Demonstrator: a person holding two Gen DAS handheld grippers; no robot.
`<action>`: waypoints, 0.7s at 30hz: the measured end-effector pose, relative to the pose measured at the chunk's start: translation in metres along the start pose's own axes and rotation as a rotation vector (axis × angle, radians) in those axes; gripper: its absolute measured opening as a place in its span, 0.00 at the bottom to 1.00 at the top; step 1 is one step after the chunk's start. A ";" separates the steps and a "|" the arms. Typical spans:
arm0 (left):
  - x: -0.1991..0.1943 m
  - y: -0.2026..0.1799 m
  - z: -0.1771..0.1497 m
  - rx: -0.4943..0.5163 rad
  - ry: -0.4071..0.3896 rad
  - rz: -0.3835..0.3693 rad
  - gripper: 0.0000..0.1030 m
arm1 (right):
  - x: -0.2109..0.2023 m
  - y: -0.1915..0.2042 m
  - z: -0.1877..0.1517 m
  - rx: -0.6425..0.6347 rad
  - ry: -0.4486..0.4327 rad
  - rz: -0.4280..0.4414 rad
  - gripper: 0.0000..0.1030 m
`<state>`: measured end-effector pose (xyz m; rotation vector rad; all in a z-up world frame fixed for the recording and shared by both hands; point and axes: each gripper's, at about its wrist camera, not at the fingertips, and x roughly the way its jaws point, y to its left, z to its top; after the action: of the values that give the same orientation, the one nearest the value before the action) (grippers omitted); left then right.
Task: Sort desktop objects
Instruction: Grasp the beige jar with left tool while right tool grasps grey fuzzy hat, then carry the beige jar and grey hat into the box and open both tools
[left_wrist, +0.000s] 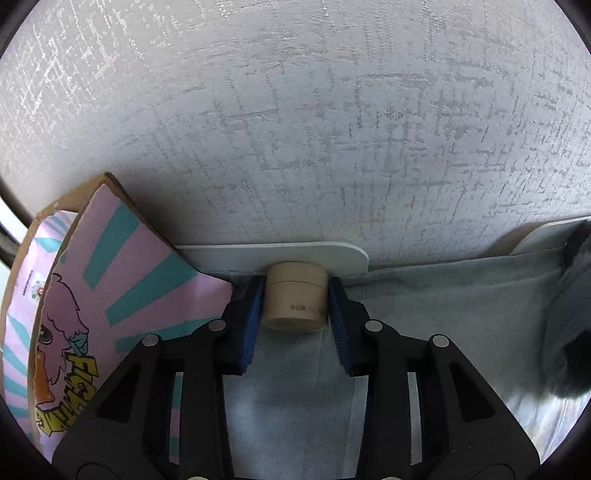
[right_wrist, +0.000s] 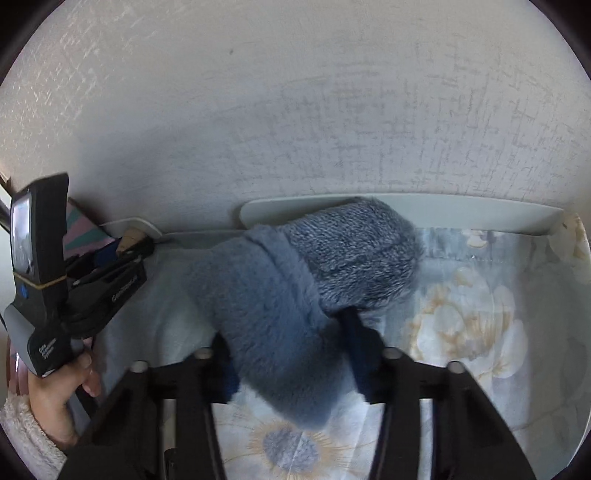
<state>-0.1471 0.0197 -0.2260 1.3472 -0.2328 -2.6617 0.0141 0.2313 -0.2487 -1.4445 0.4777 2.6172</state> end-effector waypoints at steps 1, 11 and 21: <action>0.000 0.000 0.000 0.002 0.001 0.001 0.30 | -0.001 -0.002 0.000 0.003 -0.001 -0.013 0.24; -0.039 0.018 -0.002 -0.074 -0.009 -0.082 0.30 | -0.034 -0.017 -0.007 0.093 -0.073 -0.014 0.18; -0.111 0.035 0.007 -0.086 -0.024 -0.215 0.30 | -0.104 -0.017 -0.001 0.081 -0.138 -0.023 0.18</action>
<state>-0.0855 0.0081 -0.1277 1.3855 0.0265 -2.8254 0.0753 0.2521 -0.1649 -1.2287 0.5409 2.6241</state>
